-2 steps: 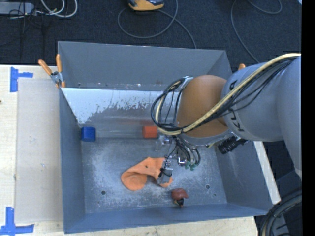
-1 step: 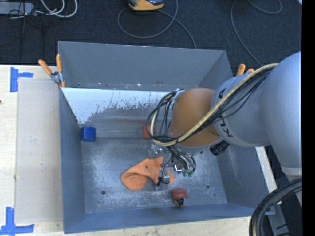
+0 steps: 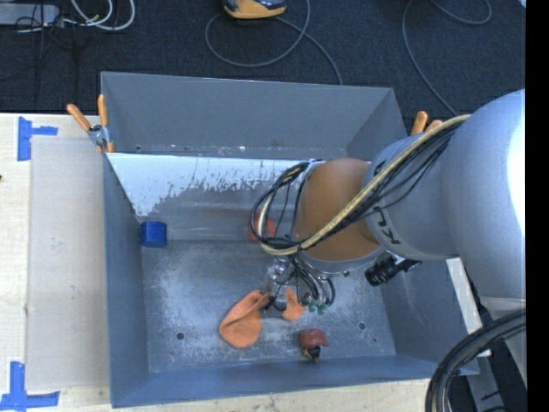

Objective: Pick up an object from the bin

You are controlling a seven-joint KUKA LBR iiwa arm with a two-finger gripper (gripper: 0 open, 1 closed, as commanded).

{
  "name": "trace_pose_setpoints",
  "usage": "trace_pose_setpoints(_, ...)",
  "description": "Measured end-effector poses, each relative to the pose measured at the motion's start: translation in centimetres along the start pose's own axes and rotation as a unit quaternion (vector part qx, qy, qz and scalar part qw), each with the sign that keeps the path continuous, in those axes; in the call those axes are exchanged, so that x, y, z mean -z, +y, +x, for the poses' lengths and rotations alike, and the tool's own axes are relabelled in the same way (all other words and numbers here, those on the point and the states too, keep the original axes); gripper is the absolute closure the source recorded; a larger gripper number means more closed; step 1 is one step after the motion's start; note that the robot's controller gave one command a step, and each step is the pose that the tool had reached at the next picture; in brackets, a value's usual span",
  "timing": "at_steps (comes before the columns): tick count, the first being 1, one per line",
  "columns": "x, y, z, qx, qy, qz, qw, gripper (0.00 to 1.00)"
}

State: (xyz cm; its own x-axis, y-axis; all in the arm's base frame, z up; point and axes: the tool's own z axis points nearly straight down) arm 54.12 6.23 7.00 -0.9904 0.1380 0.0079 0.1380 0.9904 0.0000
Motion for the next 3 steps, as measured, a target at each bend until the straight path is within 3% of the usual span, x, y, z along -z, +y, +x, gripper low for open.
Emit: trace_pose_setpoints(3, 2.6, -0.1, 0.2, -0.001, 0.0024, 0.000, 1.0000, 1.00)
